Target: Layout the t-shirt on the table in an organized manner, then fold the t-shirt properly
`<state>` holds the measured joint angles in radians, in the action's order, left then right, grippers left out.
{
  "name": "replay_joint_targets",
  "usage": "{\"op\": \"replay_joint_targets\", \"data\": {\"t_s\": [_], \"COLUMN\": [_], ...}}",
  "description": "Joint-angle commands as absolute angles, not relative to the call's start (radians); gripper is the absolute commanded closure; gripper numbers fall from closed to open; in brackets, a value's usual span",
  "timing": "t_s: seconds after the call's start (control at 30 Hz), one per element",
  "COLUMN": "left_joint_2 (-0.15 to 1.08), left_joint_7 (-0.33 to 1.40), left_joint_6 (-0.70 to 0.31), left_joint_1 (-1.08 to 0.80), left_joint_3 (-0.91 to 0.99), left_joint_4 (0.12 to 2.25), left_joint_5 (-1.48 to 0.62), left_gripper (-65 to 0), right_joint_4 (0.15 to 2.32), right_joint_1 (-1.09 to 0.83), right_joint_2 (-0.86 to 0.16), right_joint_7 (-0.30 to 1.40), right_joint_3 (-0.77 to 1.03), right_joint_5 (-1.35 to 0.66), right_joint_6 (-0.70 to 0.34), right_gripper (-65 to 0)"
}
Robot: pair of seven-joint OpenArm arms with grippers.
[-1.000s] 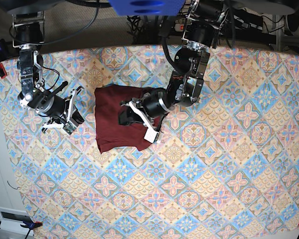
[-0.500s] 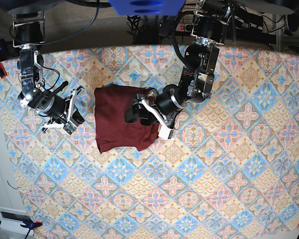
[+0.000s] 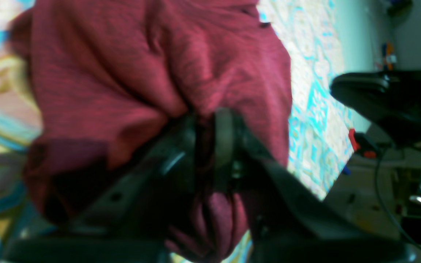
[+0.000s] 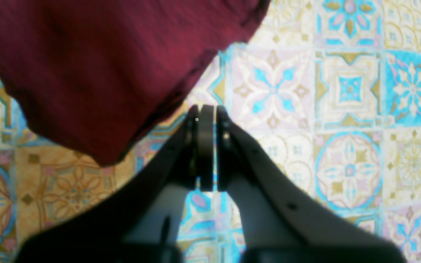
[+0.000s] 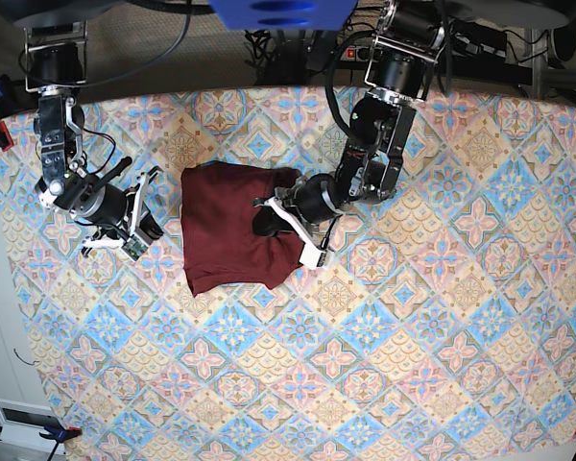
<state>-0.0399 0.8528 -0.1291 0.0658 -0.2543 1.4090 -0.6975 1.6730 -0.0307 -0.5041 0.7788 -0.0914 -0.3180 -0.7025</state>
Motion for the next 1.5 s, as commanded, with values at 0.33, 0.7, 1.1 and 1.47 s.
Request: {"op": "replay_joint_targets", "data": {"t_s": [0.33,0.7,1.1,1.47], "left_joint_2": [0.11,0.105,0.105,0.108], "left_joint_7": [0.842,0.835,0.877,0.915], "left_joint_6": [-0.137,-0.133,-0.133,-0.133], "left_joint_1": [-0.042,0.005,-0.035,-0.107], "left_joint_3": [-0.107,-0.105,-0.102,-0.027], "left_joint_4": [1.59,1.294,1.423,1.652], "left_joint_5": [-0.871,-0.868,-0.816,-0.86], "left_gripper": [0.0,0.0,0.0,-30.8], "right_joint_4": [1.689,1.793,1.851,1.824], "right_joint_1": [-0.015,-0.019,-0.013,-0.012], "right_joint_2": [-0.521,-0.443,-0.348,-0.282], "right_joint_7": [0.762,0.762,0.763,0.763], "right_joint_3": [-0.09,-0.094,-0.263,-0.295], "right_joint_5": [-0.328,-0.334,-0.334,-0.334], "right_joint_6": [-0.698,-0.698,-0.698,-0.698], "right_gripper": [-0.6,-0.6,-0.7,-0.7]}}
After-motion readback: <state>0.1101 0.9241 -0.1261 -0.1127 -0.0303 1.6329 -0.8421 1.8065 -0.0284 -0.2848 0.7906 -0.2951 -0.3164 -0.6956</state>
